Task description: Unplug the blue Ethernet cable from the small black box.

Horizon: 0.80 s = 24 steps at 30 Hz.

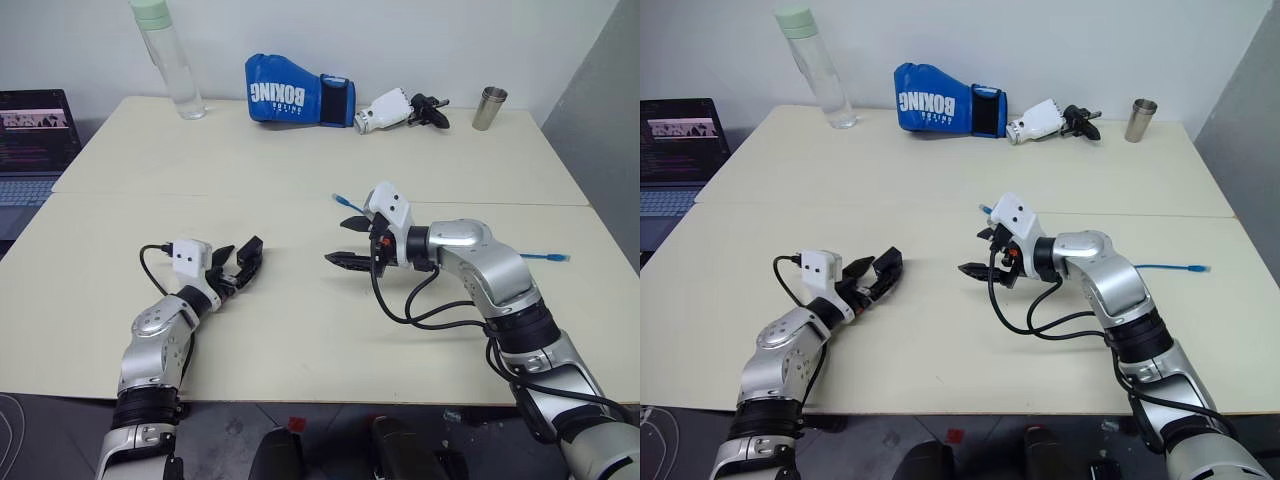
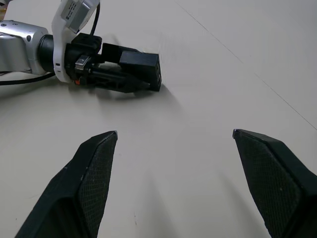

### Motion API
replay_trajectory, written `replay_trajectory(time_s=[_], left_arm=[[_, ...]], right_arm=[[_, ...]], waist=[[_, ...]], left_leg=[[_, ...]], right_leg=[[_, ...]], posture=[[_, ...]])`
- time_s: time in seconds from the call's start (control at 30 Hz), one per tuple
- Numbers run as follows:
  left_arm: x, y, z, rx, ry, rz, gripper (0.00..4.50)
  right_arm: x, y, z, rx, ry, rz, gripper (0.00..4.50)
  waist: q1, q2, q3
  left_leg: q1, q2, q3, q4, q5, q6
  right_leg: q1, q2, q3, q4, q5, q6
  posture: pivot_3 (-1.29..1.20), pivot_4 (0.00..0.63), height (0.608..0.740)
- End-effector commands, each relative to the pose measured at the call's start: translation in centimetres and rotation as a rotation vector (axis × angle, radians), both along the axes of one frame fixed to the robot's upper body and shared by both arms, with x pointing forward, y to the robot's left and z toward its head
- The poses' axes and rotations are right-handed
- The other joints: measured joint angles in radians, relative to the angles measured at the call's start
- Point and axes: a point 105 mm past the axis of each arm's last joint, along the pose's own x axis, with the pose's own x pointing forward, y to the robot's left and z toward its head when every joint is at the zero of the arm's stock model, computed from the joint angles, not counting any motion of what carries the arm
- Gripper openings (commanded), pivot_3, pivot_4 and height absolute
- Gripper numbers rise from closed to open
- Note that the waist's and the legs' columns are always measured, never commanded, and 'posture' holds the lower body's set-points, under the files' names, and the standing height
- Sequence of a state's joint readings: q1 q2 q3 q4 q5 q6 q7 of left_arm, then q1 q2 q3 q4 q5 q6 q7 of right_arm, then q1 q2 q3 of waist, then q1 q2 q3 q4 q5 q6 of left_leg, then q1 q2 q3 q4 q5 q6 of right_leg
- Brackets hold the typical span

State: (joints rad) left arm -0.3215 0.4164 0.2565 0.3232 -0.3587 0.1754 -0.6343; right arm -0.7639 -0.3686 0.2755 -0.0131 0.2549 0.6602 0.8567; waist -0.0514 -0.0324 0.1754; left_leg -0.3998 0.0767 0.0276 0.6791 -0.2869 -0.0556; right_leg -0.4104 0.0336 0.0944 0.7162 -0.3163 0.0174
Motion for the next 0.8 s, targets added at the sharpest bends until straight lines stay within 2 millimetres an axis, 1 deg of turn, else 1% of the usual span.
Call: replay_trajectory(time_s=[0.03, 0.43, 0.53, 0.63, 0.7, 0.73, 0.8], left_arm=[[0.3, 0.8, 1.7, -0.019, -0.040, 0.015, 3.82], [0.2, -0.6, 2.5, 0.006, -0.057, -0.040, 3.82], [0.0, -0.7, 2.8, 0.019, -0.061, -0.047, 3.82], [-1.1, 0.5, 4.3, 0.093, -0.086, -0.057, 3.82], [-2.0, 1.3, 5.3, 0.181, -0.098, -0.075, 3.82], [-2.5, 1.9, 6.3, 0.217, -0.099, -0.088, 3.82], [-3.1, 2.5, 7.4, 0.264, -0.094, -0.108, 3.82]], right_arm=[[-0.2, 0.4, 1.7, 0.027, -0.060, 0.022, 3.95], [-0.1, 0.4, 1.7, 0.029, -0.062, 0.020, 3.95], [-0.2, 0.2, 1.7, 0.025, -0.063, 0.023, 3.95], [-0.8, -0.5, 1.8, 0.014, -0.067, 0.033, 3.95], [-1.1, -1.5, 2.0, 0.010, -0.067, 0.030, 3.95], [-1.1, -2.2, 2.3, 0.011, -0.067, 0.019, 3.95], [-1.3, -3.0, 2.5, 0.012, -0.066, 0.004, 3.95]], waist=[[0.000, 0.000, 0.000], [0.001, 0.000, 0.000], [0.001, 0.000, 0.000], [-0.002, 0.000, 0.000], [-0.003, 0.000, 0.000], [-0.003, 0.000, 0.000], [-0.003, 0.000, 0.000]], left_leg=[[0.000, 0.000, 0.000, 0.000, 0.000, 0.000], [0.000, 0.000, 0.000, 0.000, 0.000, 0.000], [0.000, 0.000, 0.000, 0.000, 0.000, 0.000], [0.000, 0.000, 0.000, 0.000, 0.000, 0.000], [-0.001, 0.001, 0.000, -0.001, 0.000, 0.000], [-0.001, 0.001, -0.001, -0.001, 0.000, 0.000], [-0.001, 0.001, -0.001, -0.001, 0.000, 0.000]], right_leg=[[0.000, 0.000, 0.000, 0.000, 0.000, 0.000], [0.000, 0.000, 0.000, 0.000, 0.000, 0.000], [0.000, 0.000, 0.000, 0.000, 0.000, 0.000], [0.000, 0.000, 0.000, 0.000, 0.000, 0.000], [0.000, 0.000, 0.001, -0.001, 0.000, 0.000], [-0.001, 0.000, 0.001, -0.001, 0.000, 0.000], [-0.001, 0.000, 0.001, -0.001, 0.000, 0.000]], posture=[[0.00, 0.150, 0.740], [0.00, 0.150, 0.740], [0.00, 0.150, 0.740], [0.00, 0.150, 0.740], [0.00, 0.150, 0.740], [0.00, 0.150, 0.740], [0.00, 0.150, 0.740]])
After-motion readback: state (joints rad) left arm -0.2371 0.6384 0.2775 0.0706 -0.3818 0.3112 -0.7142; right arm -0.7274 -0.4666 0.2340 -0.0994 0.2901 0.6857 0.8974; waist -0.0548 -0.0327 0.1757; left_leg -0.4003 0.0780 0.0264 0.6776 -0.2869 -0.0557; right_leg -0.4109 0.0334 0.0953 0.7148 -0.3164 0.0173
